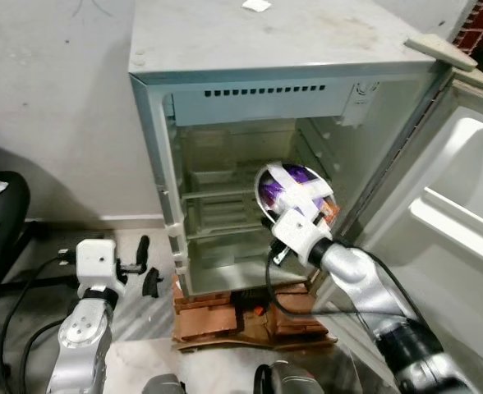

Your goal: Restocking fridge

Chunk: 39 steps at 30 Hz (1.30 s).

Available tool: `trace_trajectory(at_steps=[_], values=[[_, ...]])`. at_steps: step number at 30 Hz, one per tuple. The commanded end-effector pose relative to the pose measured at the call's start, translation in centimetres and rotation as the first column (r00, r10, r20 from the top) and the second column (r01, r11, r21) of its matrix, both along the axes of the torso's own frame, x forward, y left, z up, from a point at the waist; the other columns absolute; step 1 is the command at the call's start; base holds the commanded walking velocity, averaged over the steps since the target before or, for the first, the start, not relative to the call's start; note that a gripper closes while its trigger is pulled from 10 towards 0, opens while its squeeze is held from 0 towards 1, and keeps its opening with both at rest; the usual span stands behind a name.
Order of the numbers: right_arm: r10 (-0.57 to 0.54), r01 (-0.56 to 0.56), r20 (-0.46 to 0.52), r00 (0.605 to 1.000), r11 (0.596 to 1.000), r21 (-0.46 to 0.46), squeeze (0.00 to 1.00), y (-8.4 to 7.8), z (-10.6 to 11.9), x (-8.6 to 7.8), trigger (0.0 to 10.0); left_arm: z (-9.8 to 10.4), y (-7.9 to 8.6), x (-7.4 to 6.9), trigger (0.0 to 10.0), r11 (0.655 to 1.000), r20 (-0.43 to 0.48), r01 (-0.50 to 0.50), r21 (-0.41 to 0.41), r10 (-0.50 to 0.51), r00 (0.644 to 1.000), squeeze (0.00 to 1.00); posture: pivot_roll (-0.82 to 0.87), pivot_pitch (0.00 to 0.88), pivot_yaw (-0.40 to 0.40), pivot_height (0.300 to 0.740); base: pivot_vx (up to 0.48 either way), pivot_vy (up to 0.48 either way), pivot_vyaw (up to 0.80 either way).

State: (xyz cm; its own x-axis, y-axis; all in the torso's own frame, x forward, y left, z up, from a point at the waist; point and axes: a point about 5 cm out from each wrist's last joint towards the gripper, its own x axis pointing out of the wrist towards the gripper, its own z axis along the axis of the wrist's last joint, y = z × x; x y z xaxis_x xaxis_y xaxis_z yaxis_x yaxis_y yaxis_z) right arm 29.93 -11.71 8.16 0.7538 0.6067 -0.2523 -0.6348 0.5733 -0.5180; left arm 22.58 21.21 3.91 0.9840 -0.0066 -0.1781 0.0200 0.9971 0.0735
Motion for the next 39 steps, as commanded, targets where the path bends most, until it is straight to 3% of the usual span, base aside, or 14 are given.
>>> trace_trajectory(at_steps=[1, 14, 19, 24, 30, 39], values=[[0.003, -0.003, 0.021, 1.0, 1.0, 0.0, 0.0, 0.0, 0.2, 0.2, 10.0, 0.3, -0.1, -0.2, 10.0, 1.0, -0.007, 0.027, -0.003, -0.027, 1.0, 0.0, 0.13, 0.143, -0.032, 0.74, 0.0, 0.0, 0.0], [-0.004, 0.005, 0.043, 0.999, 1.0, -0.024, 0.0, 1.0, 1.4, 4.2, 10.0, 0.8, 1.2, -3.2, 10.0, 0.998, -0.029, -0.033, 0.054, 0.034, 0.999, 0.0, 0.18, 0.234, -0.09, 0.74, 0.0, 0.0, 0.0], [0.031, -0.027, 0.065, 0.997, 0.998, -0.055, 0.0, 1.9, 2.4, 5.4, 10.0, 1.8, 1.1, -5.2, 10.0, 0.996, -0.027, -0.054, 0.066, 0.056, 0.998, 0.0, 0.21, 0.296, -0.13, 0.74, 0.0, 0.0, 0.0], [0.044, -0.039, 0.08, 0.996, 0.997, -0.071, 0.0, 2.4, 3.0, 6.0, 10.0, 2.7, 0.8, -6.1, 10.0, 0.995, -0.018, -0.051, 0.089, 0.053, 0.998, 0.0, 0.24, 0.342, -0.154, 0.74, 0.0, 0.0, 0.0], [0.082, -0.068, 0.123, 0.989, 0.991, -0.111, 0.0, 4.1, 4.8, 7.2, 10.0, 4.1, 1.2, -8.1, 10.0, 0.989, -0.026, -0.095, 0.111, 0.098, 0.995, 0.0, 0.27, 0.389, -0.177, 0.74, 0.0, 0.0, 0.0], [0.151, -0.114, 0.217, 0.964, 0.978, -0.175, 0.0, 6.5, 8.1, 8.3, 10.0, 4.6, 0.8, -10.2, 10.0, 0.985, -0.057, -0.123, 0.118, 0.13, 0.99, 0.0, 0.29, 0.443, -0.213, 0.74, 0.0, 0.0, 0.0]])
